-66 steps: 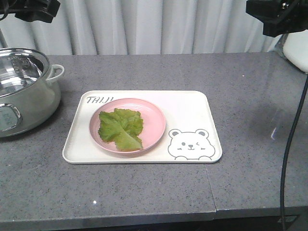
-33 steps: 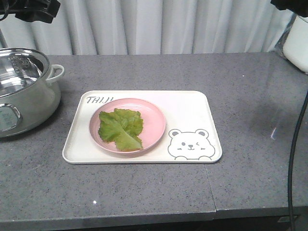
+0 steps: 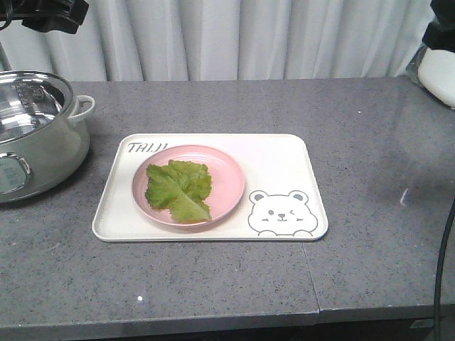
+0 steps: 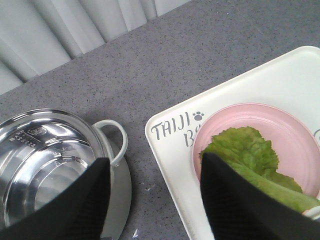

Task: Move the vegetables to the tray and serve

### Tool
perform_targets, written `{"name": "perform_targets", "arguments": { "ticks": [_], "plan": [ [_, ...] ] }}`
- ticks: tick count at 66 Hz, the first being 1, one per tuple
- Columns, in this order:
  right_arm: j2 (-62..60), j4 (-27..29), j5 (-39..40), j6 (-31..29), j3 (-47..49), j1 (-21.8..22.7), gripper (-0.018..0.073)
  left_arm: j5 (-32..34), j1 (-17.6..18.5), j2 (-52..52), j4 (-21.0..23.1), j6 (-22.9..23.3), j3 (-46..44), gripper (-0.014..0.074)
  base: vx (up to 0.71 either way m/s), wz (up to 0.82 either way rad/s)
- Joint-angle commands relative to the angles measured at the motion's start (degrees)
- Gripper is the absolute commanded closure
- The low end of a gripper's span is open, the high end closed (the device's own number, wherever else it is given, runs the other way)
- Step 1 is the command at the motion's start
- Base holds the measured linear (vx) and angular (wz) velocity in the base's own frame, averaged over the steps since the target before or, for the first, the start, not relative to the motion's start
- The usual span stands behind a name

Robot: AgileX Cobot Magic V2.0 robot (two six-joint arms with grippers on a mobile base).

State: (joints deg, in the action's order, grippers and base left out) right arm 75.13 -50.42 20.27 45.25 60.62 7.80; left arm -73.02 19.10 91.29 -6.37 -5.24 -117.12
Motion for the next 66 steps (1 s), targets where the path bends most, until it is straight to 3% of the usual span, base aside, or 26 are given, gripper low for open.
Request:
{"name": "perform_targets", "arguments": {
  "ticks": [1,8,15,18,23,42,66],
  "plan": [
    [-2.4,-11.4,-3.2,8.8,1.4,0.2,0.021,1.5,0.1,-2.1,-0.1,0.5,-1.5,0.02,0.0,0.0],
    [-2.8,-31.6,-1.6,27.4,1.4,0.2,0.021,1.5,0.1,-2.1,-0.1,0.5,-1.5,0.02,0.0,0.0],
    [-2.8,-50.0,6.8,45.8,1.4,0.3,0.0211,1.5,0.1,-2.1,-0.1,0.5,-1.5,0.02,0.0,0.0],
    [-2.8,-49.9,10.6,50.1,1.2,0.4,0.0213,1.5,0.1,-2.1,-0.1,0.5,-1.5,0.02,0.0,0.0],
    [-2.8,-49.9,15.5,51.4,1.2,0.3,0.0213,1.5,0.1,-2.1,-0.1,0.5,-1.5,0.02,0.0,0.0],
    [-1.8,-49.9,22.7,64.6,1.0,0.3,0.0213,1.5,0.1,-2.1,-0.1,0.5,-1.5,0.02,0.0,0.0],
    [2.4,-49.9,22.9,63.5,-0.4,0.3,0.0213,1.5,0.1,-2.1,-0.2,0.5,-1.5,0.02,0.0,0.0]
  ]
}}
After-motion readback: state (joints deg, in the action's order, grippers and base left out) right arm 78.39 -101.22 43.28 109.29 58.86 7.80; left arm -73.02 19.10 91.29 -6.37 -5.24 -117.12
